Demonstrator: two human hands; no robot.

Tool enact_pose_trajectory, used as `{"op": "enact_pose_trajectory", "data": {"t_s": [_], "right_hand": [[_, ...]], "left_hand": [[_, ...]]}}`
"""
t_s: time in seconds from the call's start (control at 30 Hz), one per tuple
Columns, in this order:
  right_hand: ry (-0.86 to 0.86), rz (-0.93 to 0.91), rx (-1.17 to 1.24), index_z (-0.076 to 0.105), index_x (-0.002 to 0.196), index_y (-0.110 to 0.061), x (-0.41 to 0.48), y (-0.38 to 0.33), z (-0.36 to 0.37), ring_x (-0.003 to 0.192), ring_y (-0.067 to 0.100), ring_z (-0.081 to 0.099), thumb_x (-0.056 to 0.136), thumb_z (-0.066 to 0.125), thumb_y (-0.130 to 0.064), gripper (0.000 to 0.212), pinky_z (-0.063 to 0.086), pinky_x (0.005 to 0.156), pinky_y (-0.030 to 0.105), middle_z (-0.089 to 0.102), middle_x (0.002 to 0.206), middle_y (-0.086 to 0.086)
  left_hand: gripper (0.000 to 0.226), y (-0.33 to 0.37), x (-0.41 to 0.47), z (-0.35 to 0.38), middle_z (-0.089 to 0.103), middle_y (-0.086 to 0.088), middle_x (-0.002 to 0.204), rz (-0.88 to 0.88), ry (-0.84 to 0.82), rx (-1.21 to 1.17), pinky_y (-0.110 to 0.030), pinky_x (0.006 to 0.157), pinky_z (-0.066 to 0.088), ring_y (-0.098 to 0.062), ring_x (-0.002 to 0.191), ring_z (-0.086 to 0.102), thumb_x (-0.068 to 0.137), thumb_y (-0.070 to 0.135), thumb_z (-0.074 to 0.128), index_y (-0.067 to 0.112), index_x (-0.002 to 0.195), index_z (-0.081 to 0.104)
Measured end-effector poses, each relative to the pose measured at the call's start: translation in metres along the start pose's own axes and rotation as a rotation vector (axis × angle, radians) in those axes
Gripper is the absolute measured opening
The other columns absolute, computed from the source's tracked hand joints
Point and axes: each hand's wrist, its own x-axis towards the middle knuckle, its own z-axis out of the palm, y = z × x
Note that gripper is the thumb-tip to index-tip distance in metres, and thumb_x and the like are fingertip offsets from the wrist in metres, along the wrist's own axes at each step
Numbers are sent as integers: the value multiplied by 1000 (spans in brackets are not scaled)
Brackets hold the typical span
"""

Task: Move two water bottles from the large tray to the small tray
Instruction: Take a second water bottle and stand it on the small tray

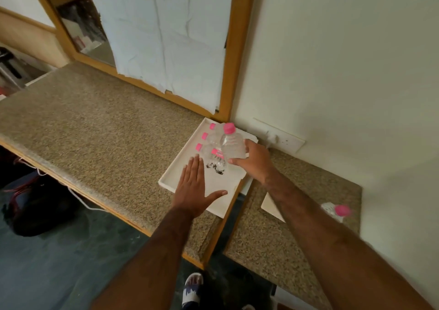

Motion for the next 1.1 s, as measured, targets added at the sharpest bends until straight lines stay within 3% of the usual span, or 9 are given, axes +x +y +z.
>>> {"op": "enact_pose_trajectory", "data": {"t_s": [0.13,0.27,0.4,0.6,0.73,0.87,0.97,1.1], "right_hand": [[77,56,115,62,120,-19,-10,29,-39,97,15,68,72,88,-27,56,53,83,30,72,108,-3],[165,101,156,63,120,-19,-26,58,-66,91,10,67,71,89,-25,56,49,79,24,70,103,-7],[214,163,179,63,122,-19,-39,97,-75,97,14,69,71,89,-21,57,52,83,28,73,111,-2],[258,222,171,64,118,-19,-60,141,-65,94,14,70,68,90,-20,56,52,79,28,75,108,-1],[248,247,191,64,121,-19,-73,163,-47,97,16,69,67,90,-20,60,56,86,35,74,109,-1],[227,262,268,60,127,-15,-81,178,-29,108,17,66,71,88,-11,63,53,92,33,70,118,2],[224,263,293,58,127,-15,-86,185,-19,110,17,63,72,87,-9,61,49,93,30,68,119,0],[225,271,305,56,130,-19,-90,192,-11,108,11,62,74,86,-9,64,47,92,24,67,115,-6]], "left_hand": [[131,33,12,10,-18,-9,172,107,-32,-3,-41,130,-5,-23,160,-16,82,96,40,6,164,-11],[134,57,13,31,-15,-11,173,222,-95,-30,-42,131,-1,-23,160,-15,81,95,47,7,164,-9],[136,85,8,59,-16,-10,174,309,-164,-64,-43,131,-1,-19,159,-20,78,100,42,10,165,-9],[140,110,-15,97,-27,-9,170,285,-311,-7,-43,130,-7,-20,157,-27,74,105,33,8,163,-16],[134,108,-32,123,-32,-11,168,250,-416,80,-47,131,-5,-24,156,-29,77,104,19,6,160,-22],[130,106,-46,146,-36,-12,166,241,-505,104,-48,130,-8,-25,155,-31,81,101,20,6,158,-24],[137,107,-54,156,-33,-13,167,250,-520,102,-45,128,-15,-26,155,-31,71,106,3,4,160,-21],[131,109,-60,170,-31,-14,167,287,-527,155,-47,128,-15,-27,156,-29,79,102,12,4,160,-21]]}}
